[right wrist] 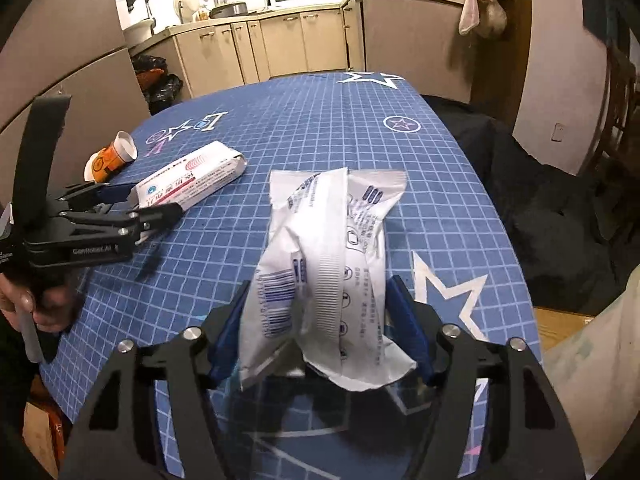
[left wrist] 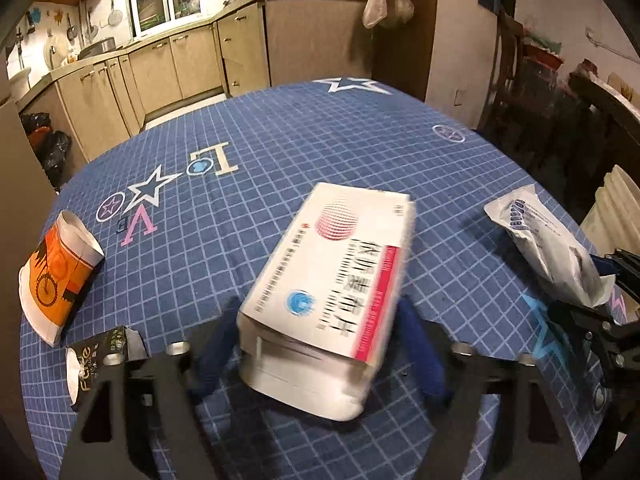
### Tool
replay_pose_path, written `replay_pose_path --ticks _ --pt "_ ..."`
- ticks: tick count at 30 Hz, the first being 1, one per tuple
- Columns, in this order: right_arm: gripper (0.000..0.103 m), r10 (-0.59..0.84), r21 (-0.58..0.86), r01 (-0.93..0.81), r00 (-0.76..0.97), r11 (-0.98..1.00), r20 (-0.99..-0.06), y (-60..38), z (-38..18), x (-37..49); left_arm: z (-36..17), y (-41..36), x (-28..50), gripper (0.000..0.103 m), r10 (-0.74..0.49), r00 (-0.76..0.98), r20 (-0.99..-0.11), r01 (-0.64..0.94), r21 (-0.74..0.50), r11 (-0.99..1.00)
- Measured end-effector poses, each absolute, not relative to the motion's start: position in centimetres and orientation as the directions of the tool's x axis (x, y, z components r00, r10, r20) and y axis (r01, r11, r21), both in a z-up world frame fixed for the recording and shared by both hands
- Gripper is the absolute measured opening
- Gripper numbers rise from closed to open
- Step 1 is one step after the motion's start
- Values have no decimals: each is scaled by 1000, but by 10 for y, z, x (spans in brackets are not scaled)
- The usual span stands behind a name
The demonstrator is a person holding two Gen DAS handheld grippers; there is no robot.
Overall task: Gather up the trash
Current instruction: 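Carry the medicine box and wipes packet with both tools over the bucket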
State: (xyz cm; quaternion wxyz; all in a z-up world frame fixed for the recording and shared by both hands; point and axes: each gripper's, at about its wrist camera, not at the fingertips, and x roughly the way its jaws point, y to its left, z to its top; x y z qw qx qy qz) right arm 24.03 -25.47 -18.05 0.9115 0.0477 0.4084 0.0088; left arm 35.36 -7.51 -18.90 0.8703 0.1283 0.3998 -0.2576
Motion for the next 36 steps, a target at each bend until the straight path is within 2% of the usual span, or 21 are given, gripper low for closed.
replay_pose_path --ticks 6,12,25,36 --pt "46 85 136 21 684 991 -725 -262 -180 233 -188 -75 341 69 -394 531 -751 570 -28 821" --pt "39 112 161 7 692 987 -713 -265 -176 225 -182 -64 312 69 -355 580 -733 493 -31 870" --pt "37 111 153 -9 731 988 -673 -263 -157 201 -144 -67 259 69 -242 700 -672 335 9 942" --pt "37 19 126 64 825 990 -565 -306 -102 156 -100 -119 238 69 -294 747 -597 395 43 917"
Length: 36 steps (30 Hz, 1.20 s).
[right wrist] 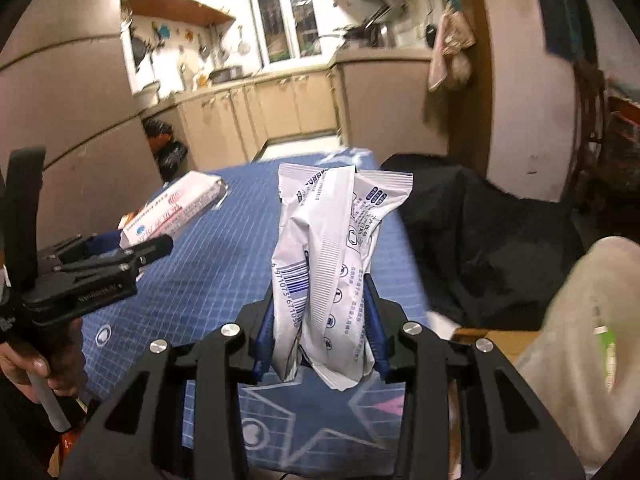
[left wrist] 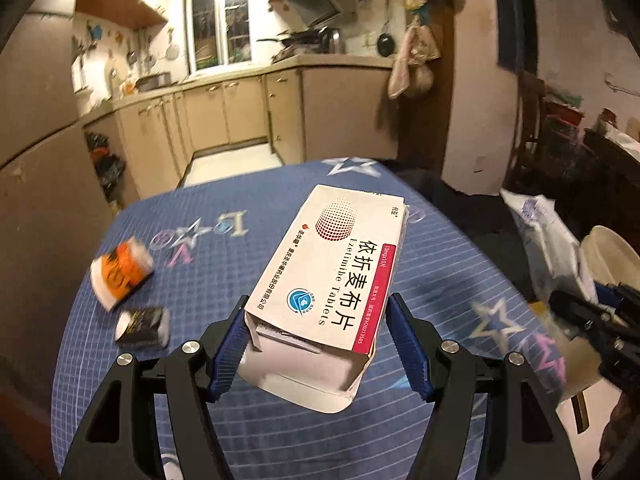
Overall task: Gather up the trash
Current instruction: 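Carry the medicine box and wipes packet with both tools over the bucket, then open both tools to drop the medicine box and wipes packet into the bucket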
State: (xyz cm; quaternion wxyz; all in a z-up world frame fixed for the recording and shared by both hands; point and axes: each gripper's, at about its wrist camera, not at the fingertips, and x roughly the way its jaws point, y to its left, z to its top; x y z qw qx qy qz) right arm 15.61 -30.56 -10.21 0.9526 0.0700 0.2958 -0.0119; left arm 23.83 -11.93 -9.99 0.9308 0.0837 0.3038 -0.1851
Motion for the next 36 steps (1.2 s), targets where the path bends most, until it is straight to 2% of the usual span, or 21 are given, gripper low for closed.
replay_pose_path --ticks 8,20,31,36 --pt "37 -112 95 179 868 979 -484 -362 -62 111 -73 -188 219 69 -384 737 -556 499 64 864" --pt "37 -285 68 347 854 935 -435 -442 -43 49 -48 -310 173 69 -526 668 -526 668 112 736" --pt "37 -397 73 473 806 878 -439 -500 -52 0 -52 -396 137 69 -595 600 -536 760 149 633" --pt "37 -426 66 508 779 859 -459 -523 -61 -13 -63 -430 133 69 -629 525 -573 812 116 572"
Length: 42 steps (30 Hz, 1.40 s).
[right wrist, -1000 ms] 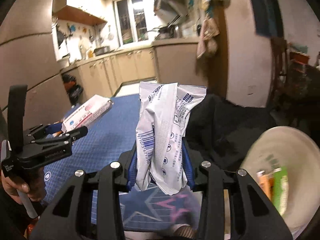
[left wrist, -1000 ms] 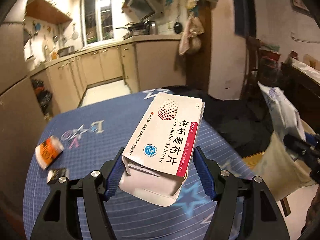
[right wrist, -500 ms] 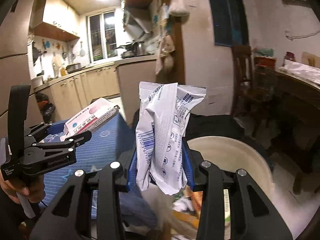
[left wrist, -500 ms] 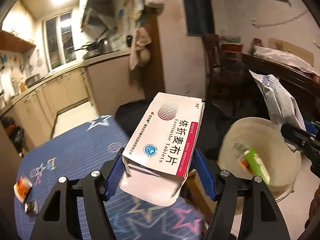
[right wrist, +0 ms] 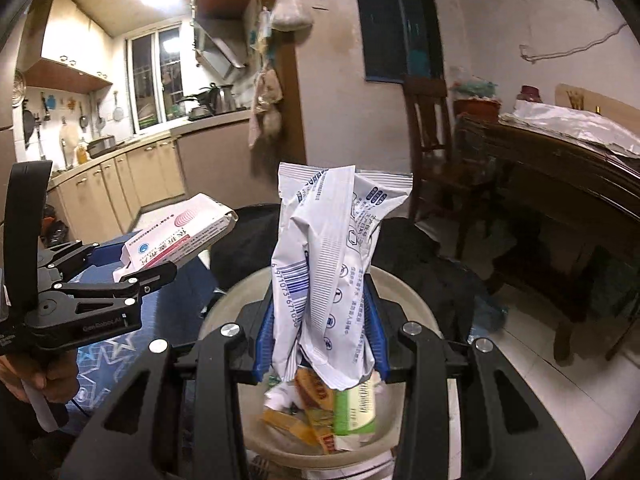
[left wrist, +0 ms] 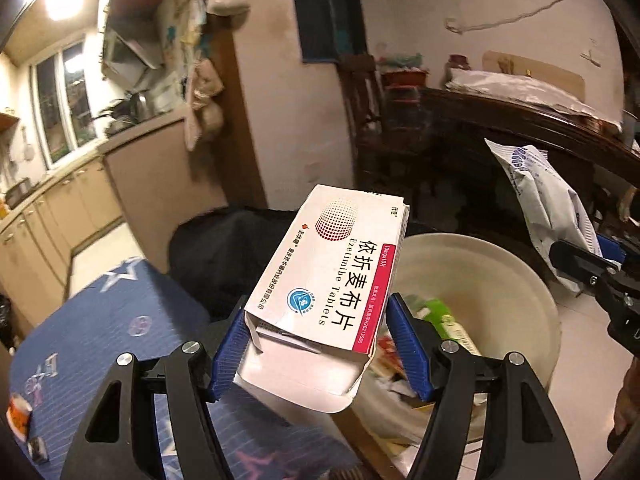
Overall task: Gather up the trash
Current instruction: 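Open both tools to drop the medicine box and wipes packet into the bucket, then move both open tools back over the remaining trash on the table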
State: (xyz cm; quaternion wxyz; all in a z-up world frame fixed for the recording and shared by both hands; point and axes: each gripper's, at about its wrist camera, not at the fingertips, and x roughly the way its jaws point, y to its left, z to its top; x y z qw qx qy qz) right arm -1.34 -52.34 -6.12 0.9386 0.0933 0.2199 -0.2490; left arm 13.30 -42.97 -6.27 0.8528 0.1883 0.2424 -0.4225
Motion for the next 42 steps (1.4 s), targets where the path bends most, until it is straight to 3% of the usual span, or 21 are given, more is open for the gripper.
replay_pose_path --ticks 12,22,27,42 --pt "37 -421 94 555 722 827 -549 -561 -98 -17 -106 -477 134 69 -637 404 -657 881 91 465" --pt "37 -406 76 530 726 845 -556 -564 -97 -7 -114 -485 129 69 -639 399 -657 889 106 446" --pt "48 -407 48 524 713 850 -571 -567 -100 0 -115 -488 133 76 -628 398 -669 886 102 453" --pt "49 -393 71 524 716 849 -577 -569 -106 0 -107 -457 143 76 -624 420 -659 856 59 513"
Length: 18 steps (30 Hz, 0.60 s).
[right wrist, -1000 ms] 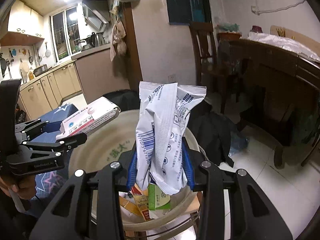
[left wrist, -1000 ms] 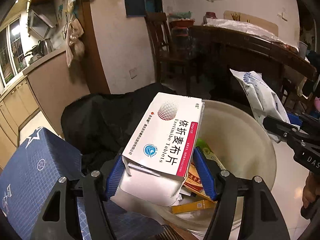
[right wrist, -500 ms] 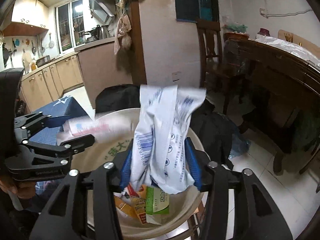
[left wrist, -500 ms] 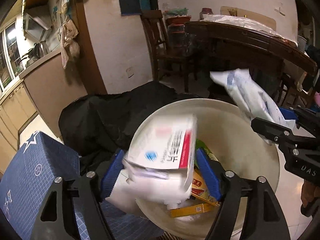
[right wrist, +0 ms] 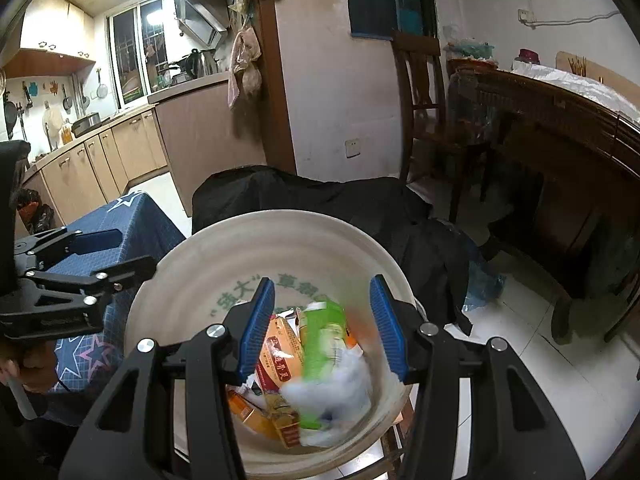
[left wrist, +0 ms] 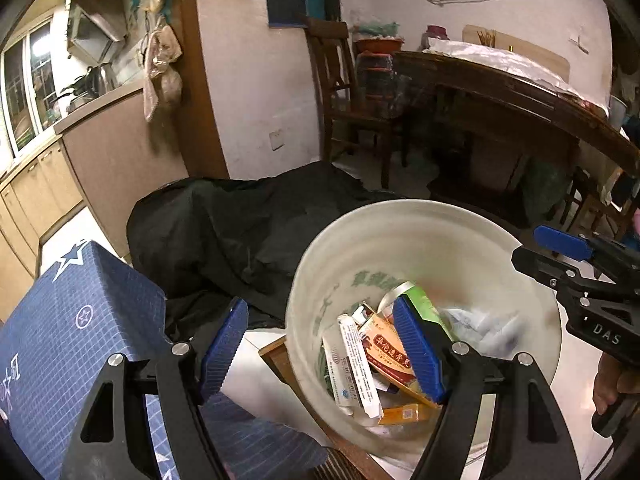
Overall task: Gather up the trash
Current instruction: 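Move both open tools back over the remaining trash on the table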
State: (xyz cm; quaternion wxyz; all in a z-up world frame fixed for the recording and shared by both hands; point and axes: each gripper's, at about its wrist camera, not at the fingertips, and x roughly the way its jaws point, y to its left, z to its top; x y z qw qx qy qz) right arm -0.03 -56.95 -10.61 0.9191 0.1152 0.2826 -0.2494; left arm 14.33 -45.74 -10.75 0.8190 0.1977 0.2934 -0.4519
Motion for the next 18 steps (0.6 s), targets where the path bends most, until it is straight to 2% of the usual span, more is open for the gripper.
replay_pose_path --ticks 10,14,18 --pt "49 -350 88 478 745 874 -567 -548 -102 12 -103 -397 144 76 -602 475 -642 815 63 576" --pt "49 -283 92 398 778 913 -561 -520 -99 31 -105 -349 154 76 -563 532 -633 766 76 638" --pt "49 -190 90 287 806 954 -560 -481 -99 59 -111 -287 178 76 -499 574 -649 677 34 735"
